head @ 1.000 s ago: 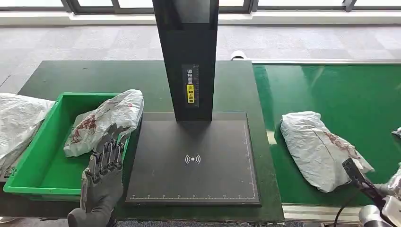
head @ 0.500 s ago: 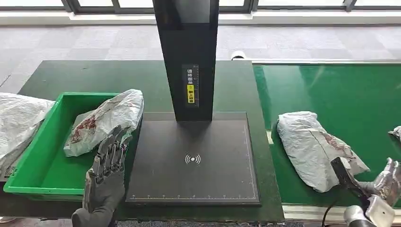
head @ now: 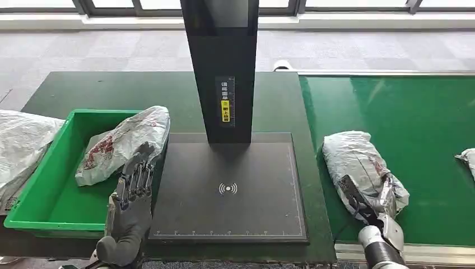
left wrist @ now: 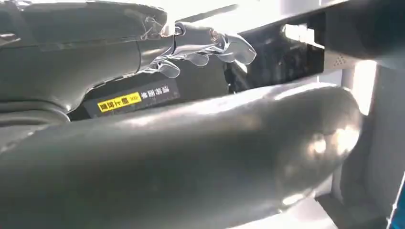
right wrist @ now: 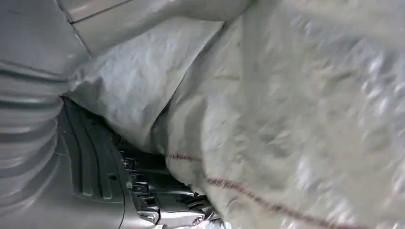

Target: Moved the parcel from conveyor to table for the left to box.

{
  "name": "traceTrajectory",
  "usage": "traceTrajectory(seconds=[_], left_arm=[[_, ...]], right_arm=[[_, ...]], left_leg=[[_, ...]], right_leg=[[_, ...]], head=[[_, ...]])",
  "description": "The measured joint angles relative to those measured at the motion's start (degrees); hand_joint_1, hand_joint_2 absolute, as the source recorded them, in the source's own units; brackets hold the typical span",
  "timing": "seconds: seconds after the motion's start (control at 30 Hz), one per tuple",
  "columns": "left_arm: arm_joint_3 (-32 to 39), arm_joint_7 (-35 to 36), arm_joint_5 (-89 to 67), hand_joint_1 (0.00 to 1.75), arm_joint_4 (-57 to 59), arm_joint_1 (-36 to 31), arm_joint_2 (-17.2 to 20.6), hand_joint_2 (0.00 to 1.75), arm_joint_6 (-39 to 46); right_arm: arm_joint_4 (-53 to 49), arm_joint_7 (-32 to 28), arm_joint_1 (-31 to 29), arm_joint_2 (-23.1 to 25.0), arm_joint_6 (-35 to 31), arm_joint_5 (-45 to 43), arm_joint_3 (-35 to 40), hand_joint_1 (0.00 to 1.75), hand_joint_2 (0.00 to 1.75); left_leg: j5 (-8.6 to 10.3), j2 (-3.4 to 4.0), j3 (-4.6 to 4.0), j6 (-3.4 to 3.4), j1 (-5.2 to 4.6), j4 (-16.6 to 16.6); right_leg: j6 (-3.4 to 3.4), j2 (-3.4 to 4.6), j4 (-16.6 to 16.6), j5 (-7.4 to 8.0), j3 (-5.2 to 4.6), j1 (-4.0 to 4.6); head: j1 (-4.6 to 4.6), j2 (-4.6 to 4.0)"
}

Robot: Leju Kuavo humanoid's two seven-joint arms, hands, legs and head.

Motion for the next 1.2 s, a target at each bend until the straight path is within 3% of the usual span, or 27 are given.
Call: traceTrajectory(seconds=[0.27, 0.3, 0.47, 0.57, 0.77, 0.93, 1.07, 1.2], left_arm=[[-0.02, 0.00, 0.94, 0.00, 0.33, -0.27, 0.00, 0.00, 1.53], [-0.02, 0.00, 0.94, 0.00, 0.54, -0.44, 0.00, 0.00, 1.53], [-0.02, 0.00, 0.94, 0.00, 1.11, -0.99, 0.00, 0.00, 1.56], [-0.02, 0.00, 0.68, 0.00, 1.03, -0.80, 0.00, 0.00, 2.56], [-0.11, -0.02, 0.63, 0.00, -0.29, 0.66, 0.00, 0.00, 5.32], [-0.46, -0.02, 0.63, 0.00, -0.85, 1.16, 0.00, 0.00, 5.71], [-0.59, -0.02, 0.59, 0.00, -0.94, 1.19, 0.00, 0.00, 7.11], [-1.09, -0.04, -0.07, 0.00, -1.36, 1.27, 0.06, 0.00, 8.90]], right_arm=[[2.10, 4.29, -1.69, 0.61, 7.33, 0.22, 1.36, 0.00, 1.75], [2.16, 4.63, -1.68, 0.61, 8.31, 0.26, 1.51, 1.75, 1.75], [2.56, 4.26, -1.70, 0.59, 9.23, -0.09, 2.25, 1.75, 1.75], [2.56, 1.46, -1.65, 0.57, 6.25, -2.73, 2.25, 1.75, 1.75], [0.17, -12.81, 0.14, 0.92, -0.87, -16.62, 1.31, 1.75, 1.75], [-1.87, -15.98, 1.16, 1.33, -1.20, -19.31, 0.42, 1.75, 1.75], [-6.13, -26.19, 3.49, 2.36, -0.41, -30.36, -0.76, 1.75, 1.75], [-14.21, -31.58, 8.03, 4.22, 1.86, -40.62, -0.81, 1.75, 1.75]], left_leg=[[-0.01, 0.04, 0.07, 0.00, 0.00, 0.02], [-0.01, 0.04, 0.10, 0.00, 0.00, 0.02], [-0.01, 0.08, 0.22, 0.00, 0.01, 0.02], [-0.01, 0.11, 0.26, 0.00, 0.01, 0.02], [0.01, 0.10, 0.18, -0.01, 0.00, 0.02], [0.02, 0.06, 0.12, -0.02, 0.01, 0.01], [0.02, 0.03, 0.00, -0.02, 0.01, 0.01], [0.01, -0.05, -0.14, -0.02, 0.01, 0.01]], right_leg=[[0.00, 0.06, -0.02, 0.01, 0.02, 0.00], [0.00, 0.06, -0.02, 0.01, 0.04, 0.01], [-0.01, 0.08, -0.02, 0.02, 0.15, 0.02], [-0.04, 0.11, -0.02, 0.06, 0.21, 0.03], [-0.04, 0.13, -0.02, 0.11, 0.12, 0.02], [-0.05, 0.09, -0.02, 0.10, 0.07, 0.03], [-0.05, 0.06, -0.02, 0.09, -0.04, 0.02], [-0.06, -0.02, -0.02, 0.07, -0.12, 0.02]], head=[[0.00, -0.02], [0.00, -0.02], [-0.02, 0.00], [0.00, 0.00], [0.00, 0.00], [0.00, 0.00], [0.00, 0.00], [0.00, 0.00]])
